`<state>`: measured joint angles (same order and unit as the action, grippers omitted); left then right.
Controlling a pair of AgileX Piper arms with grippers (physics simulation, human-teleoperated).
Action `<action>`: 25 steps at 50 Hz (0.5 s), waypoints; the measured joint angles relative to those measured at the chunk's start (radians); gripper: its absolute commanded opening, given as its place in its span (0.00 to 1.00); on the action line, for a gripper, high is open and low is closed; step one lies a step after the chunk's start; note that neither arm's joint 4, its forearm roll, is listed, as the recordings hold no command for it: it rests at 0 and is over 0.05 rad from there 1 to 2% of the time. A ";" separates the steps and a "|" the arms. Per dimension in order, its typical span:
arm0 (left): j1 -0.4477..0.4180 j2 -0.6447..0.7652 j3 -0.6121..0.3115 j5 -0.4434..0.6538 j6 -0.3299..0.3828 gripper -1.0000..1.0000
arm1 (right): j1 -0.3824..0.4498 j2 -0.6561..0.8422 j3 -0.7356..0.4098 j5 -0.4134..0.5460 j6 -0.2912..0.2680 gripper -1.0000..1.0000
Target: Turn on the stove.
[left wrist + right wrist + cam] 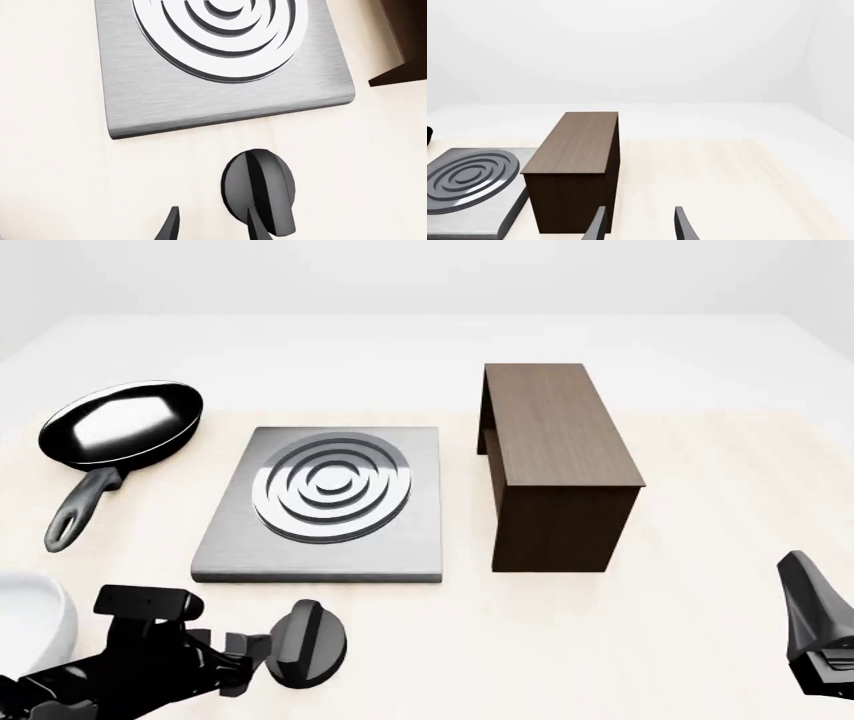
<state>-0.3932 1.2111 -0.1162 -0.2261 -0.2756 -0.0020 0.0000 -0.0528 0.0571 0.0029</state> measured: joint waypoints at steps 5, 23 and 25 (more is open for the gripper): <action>-0.027 0.019 -0.002 -0.014 -0.027 1.00 | 0.000 0.000 0.000 0.000 0.000 1.00; -0.119 0.082 -0.011 -0.066 -0.112 1.00 | 0.000 0.000 0.000 0.000 0.000 1.00; -0.131 0.086 -0.013 -0.072 -0.125 1.00 | 0.000 0.000 0.000 0.000 0.000 1.00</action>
<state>-0.5243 1.2974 -0.1288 -0.2984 -0.4007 -0.0020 0.0000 -0.0528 0.0571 0.0029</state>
